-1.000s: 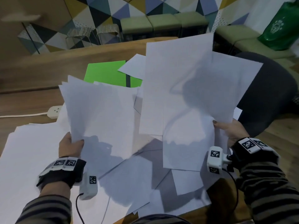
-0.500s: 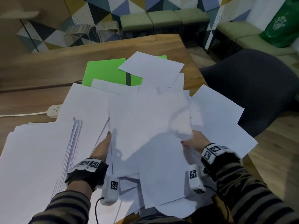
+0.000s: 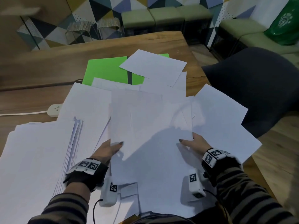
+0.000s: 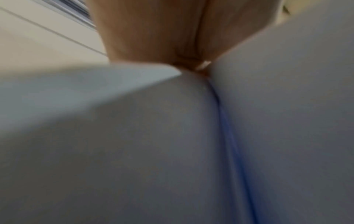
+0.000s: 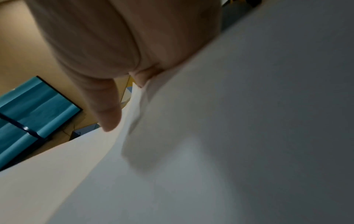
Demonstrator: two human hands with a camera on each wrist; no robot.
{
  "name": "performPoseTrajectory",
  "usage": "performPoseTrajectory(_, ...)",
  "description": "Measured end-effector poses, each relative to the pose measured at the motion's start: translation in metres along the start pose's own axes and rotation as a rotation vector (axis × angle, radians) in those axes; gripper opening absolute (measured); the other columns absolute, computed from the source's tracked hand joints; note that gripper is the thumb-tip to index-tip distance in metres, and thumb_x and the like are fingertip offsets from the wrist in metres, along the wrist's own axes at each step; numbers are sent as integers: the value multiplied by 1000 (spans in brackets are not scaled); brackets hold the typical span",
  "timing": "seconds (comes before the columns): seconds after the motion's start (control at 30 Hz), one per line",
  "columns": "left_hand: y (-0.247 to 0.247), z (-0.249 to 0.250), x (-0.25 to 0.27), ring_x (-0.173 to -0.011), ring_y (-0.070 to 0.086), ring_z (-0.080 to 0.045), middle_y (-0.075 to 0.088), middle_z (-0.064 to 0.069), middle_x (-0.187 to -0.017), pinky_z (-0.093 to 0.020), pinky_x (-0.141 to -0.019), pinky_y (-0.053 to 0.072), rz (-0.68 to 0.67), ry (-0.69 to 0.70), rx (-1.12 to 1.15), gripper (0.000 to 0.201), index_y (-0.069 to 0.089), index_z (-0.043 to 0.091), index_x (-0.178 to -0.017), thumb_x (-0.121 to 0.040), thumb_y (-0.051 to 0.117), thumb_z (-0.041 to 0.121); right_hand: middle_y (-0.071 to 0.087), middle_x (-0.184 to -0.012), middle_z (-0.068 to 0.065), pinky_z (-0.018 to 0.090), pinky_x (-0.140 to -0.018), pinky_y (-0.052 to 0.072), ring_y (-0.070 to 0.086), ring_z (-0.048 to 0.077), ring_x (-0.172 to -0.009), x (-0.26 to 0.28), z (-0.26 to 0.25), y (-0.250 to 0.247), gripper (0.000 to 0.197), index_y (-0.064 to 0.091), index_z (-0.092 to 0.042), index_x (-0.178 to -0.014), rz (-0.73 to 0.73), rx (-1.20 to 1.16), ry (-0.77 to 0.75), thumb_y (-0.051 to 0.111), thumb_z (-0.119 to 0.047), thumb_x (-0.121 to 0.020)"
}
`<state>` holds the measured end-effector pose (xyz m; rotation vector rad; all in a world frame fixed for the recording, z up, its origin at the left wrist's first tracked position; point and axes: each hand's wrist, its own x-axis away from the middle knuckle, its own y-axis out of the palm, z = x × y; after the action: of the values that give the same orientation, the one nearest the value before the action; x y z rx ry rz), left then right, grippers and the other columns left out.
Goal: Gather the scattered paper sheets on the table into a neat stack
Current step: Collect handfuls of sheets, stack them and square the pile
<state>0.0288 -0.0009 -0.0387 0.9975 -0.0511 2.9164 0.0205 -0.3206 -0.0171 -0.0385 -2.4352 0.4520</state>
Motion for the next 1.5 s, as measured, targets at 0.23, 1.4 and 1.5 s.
performPoseTrajectory(0.23,31,-4,2,-89,65,-33,73,-8,-82,-39,-78,53,-31,82,-46,39,69,11,-86,-52,86,23,62,-116,12,44,-96,48,60,29,-106,-3,8,34,52,52,-7,-118,43,-187,-37,76,-22,-75)
performPoseTrajectory(1.4,66,117,59,-57,60,7,68,8,-73,-19,-74,53,290,800,-135,15,64,11,-81,-74,75,4,65,-70,-6,10,-61,52,63,-5,-60,60,-100,-13,34,55,-12,-80,164,-632,-766,62,21,-73)
performPoseTrajectory(1.5,72,140,67,-65,55,3,62,2,-90,1,-62,43,385,940,-183,20,67,2,-92,-76,75,10,69,-66,-18,15,-65,51,61,-4,-64,68,-115,-15,28,59,-15,-78,280,-540,-897,72,9,-71)
